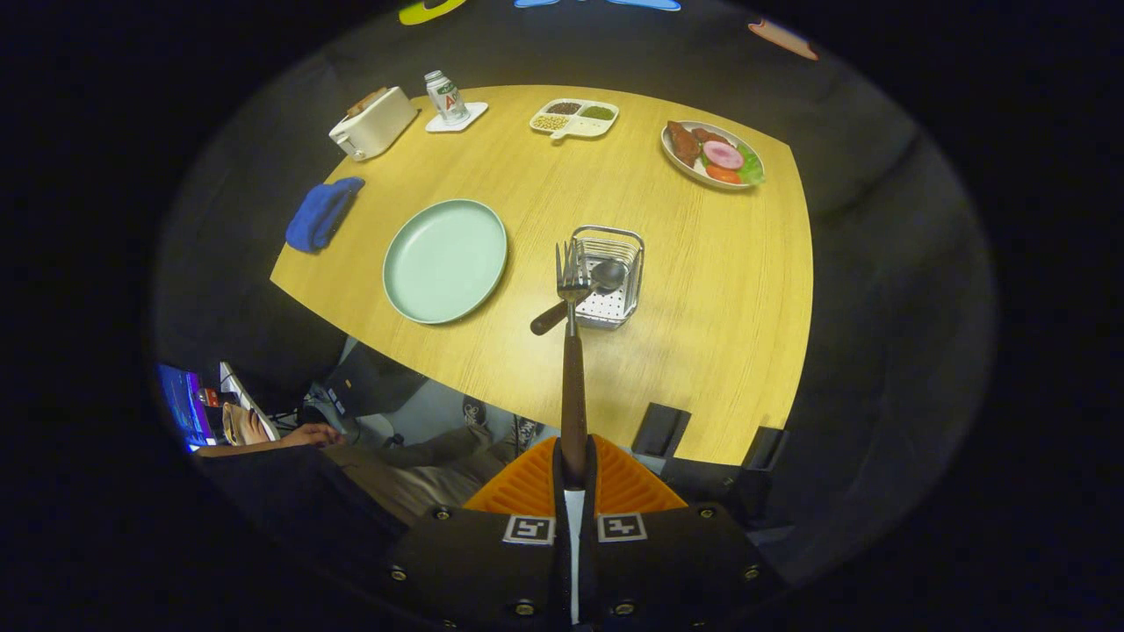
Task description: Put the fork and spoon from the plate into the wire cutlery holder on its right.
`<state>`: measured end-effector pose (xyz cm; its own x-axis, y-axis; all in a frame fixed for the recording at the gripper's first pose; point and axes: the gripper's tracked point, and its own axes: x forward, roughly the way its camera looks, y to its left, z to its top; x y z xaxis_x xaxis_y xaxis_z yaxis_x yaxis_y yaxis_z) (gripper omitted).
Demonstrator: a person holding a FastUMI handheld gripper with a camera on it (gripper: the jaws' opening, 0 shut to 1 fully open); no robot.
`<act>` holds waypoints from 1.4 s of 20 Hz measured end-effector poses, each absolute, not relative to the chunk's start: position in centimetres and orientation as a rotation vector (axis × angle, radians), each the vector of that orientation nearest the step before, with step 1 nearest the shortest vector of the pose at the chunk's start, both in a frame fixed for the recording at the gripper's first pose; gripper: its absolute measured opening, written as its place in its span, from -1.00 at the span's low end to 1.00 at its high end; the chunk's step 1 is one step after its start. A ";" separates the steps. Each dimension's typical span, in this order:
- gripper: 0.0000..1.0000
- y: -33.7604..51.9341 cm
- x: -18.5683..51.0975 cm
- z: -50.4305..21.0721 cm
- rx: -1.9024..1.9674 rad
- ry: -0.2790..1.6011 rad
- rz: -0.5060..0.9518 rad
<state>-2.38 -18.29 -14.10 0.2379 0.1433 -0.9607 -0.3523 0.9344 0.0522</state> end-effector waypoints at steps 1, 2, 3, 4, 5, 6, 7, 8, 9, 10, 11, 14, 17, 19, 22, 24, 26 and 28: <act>-0.93 -18.6 -2.2 -14.2 -0.188 1.298 0.339; -0.93 -18.9 -2.0 -14.3 -0.186 1.307 0.335; -0.93 -19.0 -1.8 -14.4 -0.190 1.317 0.336; -0.92 -19.2 -1.6 -14.5 -0.198 1.329 0.335; -0.93 -19.4 -1.3 -14.6 -0.210 1.338 0.335; -0.93 -19.4 -1.0 -14.7 -0.221 1.346 0.336; -0.93 -19.5 -0.7 -14.7 -0.230 1.355 0.337; -0.93 -19.6 -0.4 -14.8 -0.242 1.367 0.339; -0.93 -19.8 -0.1 -14.9 -0.252 1.382 0.340; -0.93 -19.8 0.2 -15.0 -0.266 1.396 0.341; -0.93 -19.9 0.6 -15.1 -0.277 1.413 0.344; -0.93 -19.4 1.5 -15.7 -0.261 1.487 0.368; -0.93 -19.0 2.6 -16.3 -0.243 1.546 0.363; -0.92 -19.4 3.2 -16.3 -0.262 1.581 0.353; -0.87 -19.0 4.0 -16.3 -0.293 1.619 0.353; -0.88 -19.0 4.4 -16.4 -0.318 1.625 0.355; -0.82 -18.3 4.9 -15.8 -0.320 1.631 0.374; -0.74 -18.4 5.6 -15.4 -0.348 1.612 0.377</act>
<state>5.55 -18.35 -15.41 -0.0727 0.0012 -0.9974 -0.4410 0.8969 0.0332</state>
